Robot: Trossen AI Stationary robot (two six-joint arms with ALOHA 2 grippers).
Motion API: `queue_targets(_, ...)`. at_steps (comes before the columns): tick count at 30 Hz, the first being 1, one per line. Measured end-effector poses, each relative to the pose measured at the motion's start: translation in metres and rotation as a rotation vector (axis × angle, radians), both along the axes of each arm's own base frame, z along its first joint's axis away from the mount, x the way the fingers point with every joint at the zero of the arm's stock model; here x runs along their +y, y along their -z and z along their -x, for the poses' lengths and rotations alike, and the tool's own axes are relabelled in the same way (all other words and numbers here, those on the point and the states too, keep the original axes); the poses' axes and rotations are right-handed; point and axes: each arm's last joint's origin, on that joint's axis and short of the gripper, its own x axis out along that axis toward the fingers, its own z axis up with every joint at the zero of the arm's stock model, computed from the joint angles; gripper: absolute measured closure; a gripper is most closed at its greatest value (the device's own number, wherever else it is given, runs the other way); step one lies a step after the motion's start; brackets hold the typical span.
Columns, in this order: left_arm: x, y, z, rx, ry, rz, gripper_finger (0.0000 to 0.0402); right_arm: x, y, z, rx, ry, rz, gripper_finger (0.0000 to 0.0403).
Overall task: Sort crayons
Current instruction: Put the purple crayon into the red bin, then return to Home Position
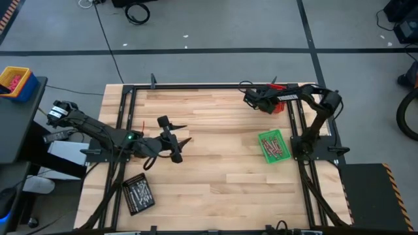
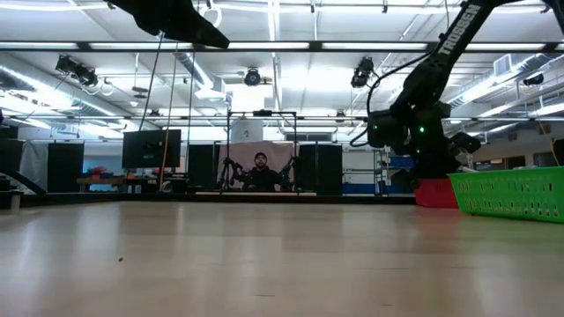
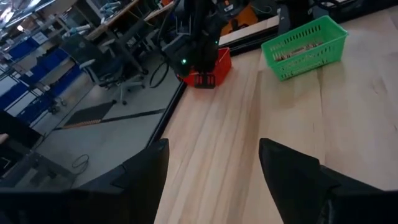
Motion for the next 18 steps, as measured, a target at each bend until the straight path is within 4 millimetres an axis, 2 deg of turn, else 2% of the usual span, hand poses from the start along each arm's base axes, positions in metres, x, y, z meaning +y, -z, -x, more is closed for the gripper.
queue_targets(4, 0.0, 0.0, 0.0, -0.006, -0.002, 0.007, 0.0139, -0.001, -0.001, -0.001, -0.012, 0.009, 0.029, 0.0319)
queue_targets(7, 0.0, 0.0, 0.0, -0.015, -0.007, 0.019, 0.0139, 0.001, -0.013, 0.0, -0.037, -0.006, 0.051, 0.0281)
queue_targets(12, 0.006, -0.001, -0.002, -0.035, -0.05, 0.028, 0.0139, 0.017, -0.049, -0.002, -0.096, -0.089, 0.139, 0.0228)
queue_targets(18, 0.012, -0.004, -0.004, -0.121, -0.098, 0.125, 0.0139, 0.058, -0.096, -0.02, -0.262, -0.293, 0.317, 0.02)
